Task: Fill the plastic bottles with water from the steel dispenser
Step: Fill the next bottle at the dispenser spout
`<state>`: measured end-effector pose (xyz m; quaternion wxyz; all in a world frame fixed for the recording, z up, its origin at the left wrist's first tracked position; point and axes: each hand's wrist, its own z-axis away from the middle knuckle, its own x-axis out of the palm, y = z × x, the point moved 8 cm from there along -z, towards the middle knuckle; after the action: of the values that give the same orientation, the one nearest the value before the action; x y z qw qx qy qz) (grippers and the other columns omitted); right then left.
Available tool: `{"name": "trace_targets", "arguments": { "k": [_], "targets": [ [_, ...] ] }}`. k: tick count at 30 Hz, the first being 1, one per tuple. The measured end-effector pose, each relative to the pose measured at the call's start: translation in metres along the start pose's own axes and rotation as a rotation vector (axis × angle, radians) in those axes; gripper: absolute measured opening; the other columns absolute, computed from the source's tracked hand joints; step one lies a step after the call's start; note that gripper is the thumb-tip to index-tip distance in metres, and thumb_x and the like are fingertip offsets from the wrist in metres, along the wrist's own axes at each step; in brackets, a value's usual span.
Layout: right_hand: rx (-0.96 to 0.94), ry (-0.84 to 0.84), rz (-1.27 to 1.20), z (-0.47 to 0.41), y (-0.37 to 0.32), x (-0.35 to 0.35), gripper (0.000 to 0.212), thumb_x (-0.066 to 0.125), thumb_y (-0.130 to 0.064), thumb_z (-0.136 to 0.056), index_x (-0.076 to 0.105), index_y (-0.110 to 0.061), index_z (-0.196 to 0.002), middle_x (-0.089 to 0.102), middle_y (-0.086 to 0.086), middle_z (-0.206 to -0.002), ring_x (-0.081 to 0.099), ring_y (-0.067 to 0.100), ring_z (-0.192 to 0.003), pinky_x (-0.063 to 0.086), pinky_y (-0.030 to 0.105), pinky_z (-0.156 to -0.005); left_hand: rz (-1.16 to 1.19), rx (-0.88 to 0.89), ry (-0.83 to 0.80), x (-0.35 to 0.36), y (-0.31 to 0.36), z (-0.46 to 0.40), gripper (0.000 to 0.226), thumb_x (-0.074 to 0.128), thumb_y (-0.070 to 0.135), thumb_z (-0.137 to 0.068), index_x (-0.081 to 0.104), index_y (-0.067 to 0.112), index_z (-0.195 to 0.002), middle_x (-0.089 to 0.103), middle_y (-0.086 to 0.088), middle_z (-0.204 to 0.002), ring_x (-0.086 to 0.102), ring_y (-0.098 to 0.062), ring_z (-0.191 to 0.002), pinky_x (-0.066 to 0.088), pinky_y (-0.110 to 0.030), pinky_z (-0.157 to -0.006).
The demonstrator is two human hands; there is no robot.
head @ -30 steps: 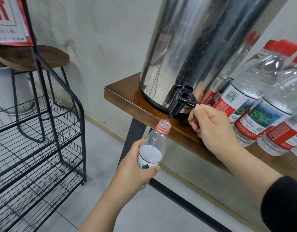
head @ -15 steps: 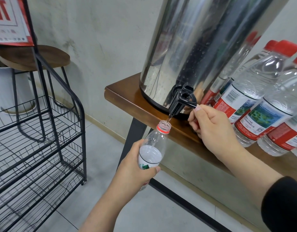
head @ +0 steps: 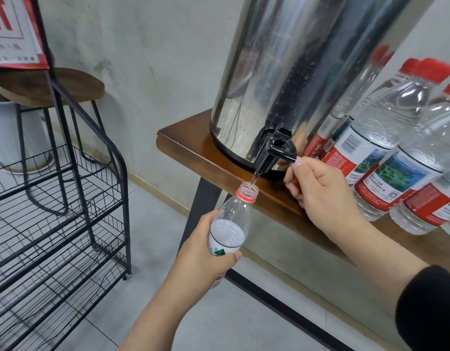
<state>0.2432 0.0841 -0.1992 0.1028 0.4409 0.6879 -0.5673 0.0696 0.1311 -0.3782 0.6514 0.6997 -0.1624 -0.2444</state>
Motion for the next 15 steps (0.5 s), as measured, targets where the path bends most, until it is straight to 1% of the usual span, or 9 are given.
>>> {"name": "trace_targets", "arguments": {
  "k": [6,9,12,15],
  "targets": [
    [0.003,-0.003,0.002,0.0000,0.0011,0.0000,0.043,0.039,-0.032,-0.108,0.061,-0.021,-0.074,0.057,0.008,-0.064,0.046,0.016,-0.054,0.038,0.033,-0.058,0.013,-0.006,0.004,0.0004,0.0008,0.0003,0.072,0.086,0.022,-0.079,0.045,0.056,-0.127,0.064,0.029,-0.115,0.061,0.005,-0.110,0.051,-0.009,-0.078],
    [0.000,0.001,0.003,-0.0002,0.0006,-0.0001,0.043,0.039,-0.032,-0.109,0.061,-0.021,-0.073,0.057,0.006,-0.063,0.046,0.016,-0.054,0.038,0.032,-0.058,0.010,-0.003,0.003,0.0003,0.0010,0.0006,0.072,0.086,0.023,-0.079,0.044,0.056,-0.127,0.063,0.031,-0.115,0.060,0.006,-0.111,0.051,-0.012,-0.082],
    [0.003,0.003,0.005,-0.0003,0.0000,0.0004,0.043,0.039,-0.032,-0.108,0.061,-0.020,-0.073,0.056,0.005,-0.062,0.046,0.015,-0.054,0.038,0.032,-0.058,0.019,-0.003,0.003,0.0004,0.0010,0.0010,0.072,0.086,0.022,-0.079,0.044,0.056,-0.128,0.062,0.032,-0.115,0.060,0.006,-0.111,0.051,-0.009,-0.080],
    [0.004,0.008,0.014,0.0004,-0.0007,-0.0002,0.043,0.039,-0.032,-0.108,0.061,-0.019,-0.073,0.057,0.006,-0.063,0.046,0.014,-0.054,0.038,0.032,-0.060,0.022,0.004,0.003,-0.0002,0.0013,0.0009,0.073,0.086,0.021,-0.079,0.044,0.054,-0.129,0.062,0.030,-0.116,0.060,0.004,-0.113,0.050,-0.009,-0.082]
  ]
}}
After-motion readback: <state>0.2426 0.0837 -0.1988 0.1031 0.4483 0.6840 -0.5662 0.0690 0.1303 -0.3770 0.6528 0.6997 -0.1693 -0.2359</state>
